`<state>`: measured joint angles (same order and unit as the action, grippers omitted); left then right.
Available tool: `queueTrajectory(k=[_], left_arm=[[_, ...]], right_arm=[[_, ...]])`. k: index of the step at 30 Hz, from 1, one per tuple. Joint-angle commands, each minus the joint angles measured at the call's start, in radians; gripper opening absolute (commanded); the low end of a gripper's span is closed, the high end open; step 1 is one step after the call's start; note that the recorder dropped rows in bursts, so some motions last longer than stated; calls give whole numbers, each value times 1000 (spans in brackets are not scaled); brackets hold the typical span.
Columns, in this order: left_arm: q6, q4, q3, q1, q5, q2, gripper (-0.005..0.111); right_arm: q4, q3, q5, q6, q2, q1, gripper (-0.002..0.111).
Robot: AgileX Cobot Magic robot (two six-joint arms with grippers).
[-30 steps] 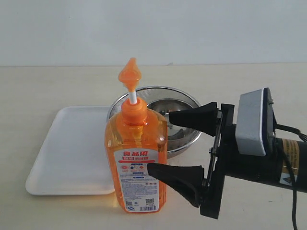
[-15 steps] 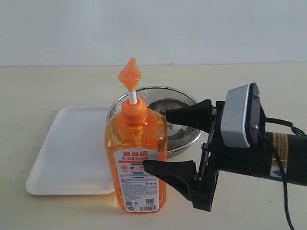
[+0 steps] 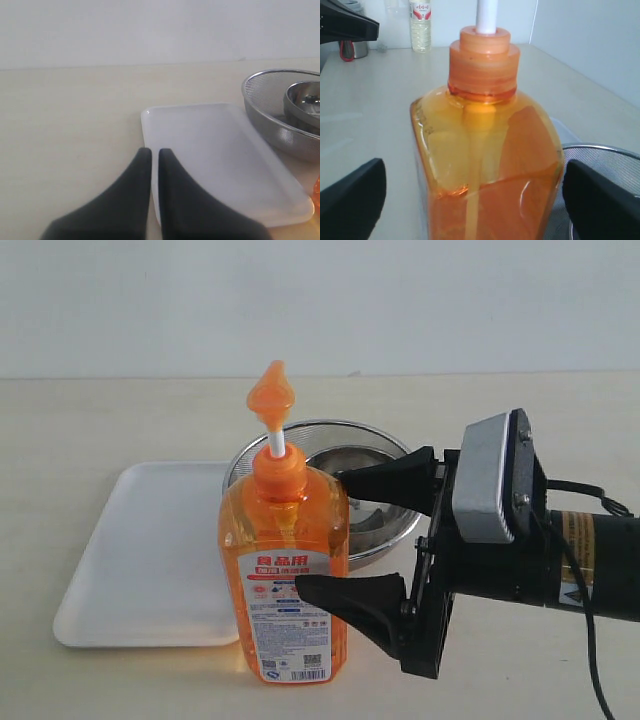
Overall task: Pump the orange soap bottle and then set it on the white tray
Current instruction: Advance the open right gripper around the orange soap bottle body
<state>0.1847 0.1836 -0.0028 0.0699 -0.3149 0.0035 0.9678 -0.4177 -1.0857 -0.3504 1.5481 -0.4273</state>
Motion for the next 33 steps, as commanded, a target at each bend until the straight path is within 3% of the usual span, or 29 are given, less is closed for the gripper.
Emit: queueTrajectory(k=[1,9,18,33], left_arm=[[4,0,3,-2,0,-3,5],[4,0,3,-2,0,-3,5],[4,0,3,-2,0,-3,5],[4,0,3,-2,0,-3,5]], right_arm=[[6,-3,-1,4,1,-1,86],[2,-3,-22,13,15,-1,86],[-70,-14,-135,135,187,-1,86],[34,-123,-135,87,298,-3,86]])
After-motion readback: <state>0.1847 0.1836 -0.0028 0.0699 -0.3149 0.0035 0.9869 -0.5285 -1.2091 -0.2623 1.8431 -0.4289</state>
